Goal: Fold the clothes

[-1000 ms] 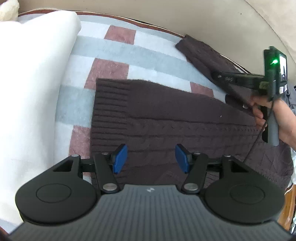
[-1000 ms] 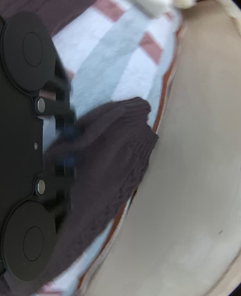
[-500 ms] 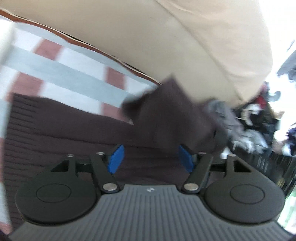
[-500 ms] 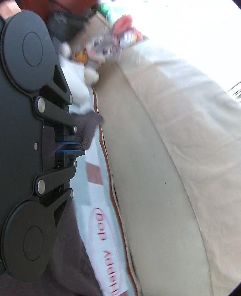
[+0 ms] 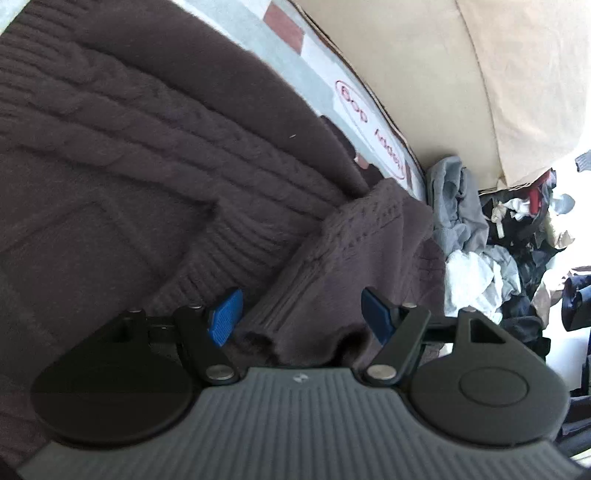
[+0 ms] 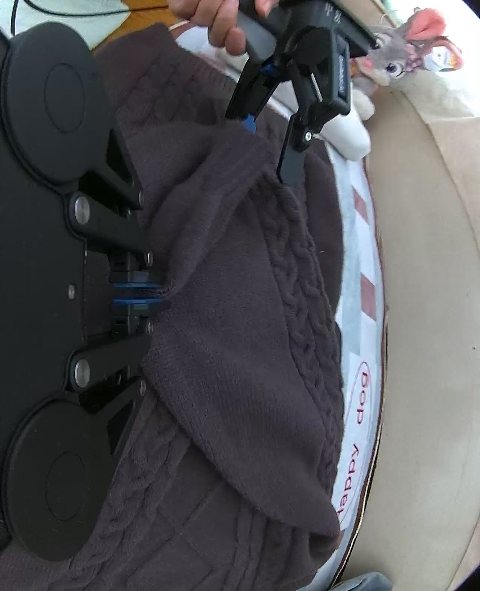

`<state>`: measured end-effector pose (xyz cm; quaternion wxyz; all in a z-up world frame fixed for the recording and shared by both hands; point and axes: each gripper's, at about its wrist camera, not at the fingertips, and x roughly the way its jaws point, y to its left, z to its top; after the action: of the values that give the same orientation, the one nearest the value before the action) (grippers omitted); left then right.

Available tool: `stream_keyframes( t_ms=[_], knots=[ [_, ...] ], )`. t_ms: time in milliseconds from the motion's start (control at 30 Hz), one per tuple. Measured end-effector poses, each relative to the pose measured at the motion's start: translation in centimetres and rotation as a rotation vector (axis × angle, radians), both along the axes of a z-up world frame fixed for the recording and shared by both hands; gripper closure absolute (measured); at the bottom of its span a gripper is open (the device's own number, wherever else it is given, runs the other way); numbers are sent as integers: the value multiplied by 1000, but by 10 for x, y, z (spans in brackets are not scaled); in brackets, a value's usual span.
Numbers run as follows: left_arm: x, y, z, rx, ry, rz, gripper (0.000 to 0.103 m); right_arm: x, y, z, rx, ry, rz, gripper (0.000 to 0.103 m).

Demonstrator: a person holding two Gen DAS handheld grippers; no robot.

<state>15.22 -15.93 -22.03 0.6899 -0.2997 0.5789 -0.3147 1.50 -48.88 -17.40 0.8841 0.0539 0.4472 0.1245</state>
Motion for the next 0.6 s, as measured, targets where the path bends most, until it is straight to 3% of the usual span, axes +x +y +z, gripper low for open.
stream_keyframes(
  t_ms=[233,267,300,333,367,433,500,600],
  knots=[
    [-9,-47,19,175,-208,-126,32,4,-2,-3,36,-6,-9,90],
    [-10,-56,22,205,-244,-140,37,3,-4,-2,53,-3,-20,90],
    [-11,-64,27,239,-289,-153,71,3,-6,-2,68,7,-34,89],
    [-12,-72,32,274,-334,-171,91,2,-8,0,77,28,-50,84],
    [-11,-79,38,310,-378,-203,94,1,-10,5,87,55,-69,82],
    [-9,-84,54,335,-437,-204,95,-1,-23,21,142,89,-133,62],
    [-6,-89,76,376,-525,-211,95,-7,-40,38,209,107,-204,52],
    [-3,-100,116,457,-714,-229,95,-22,-72,62,292,107,-281,52]
  ],
)
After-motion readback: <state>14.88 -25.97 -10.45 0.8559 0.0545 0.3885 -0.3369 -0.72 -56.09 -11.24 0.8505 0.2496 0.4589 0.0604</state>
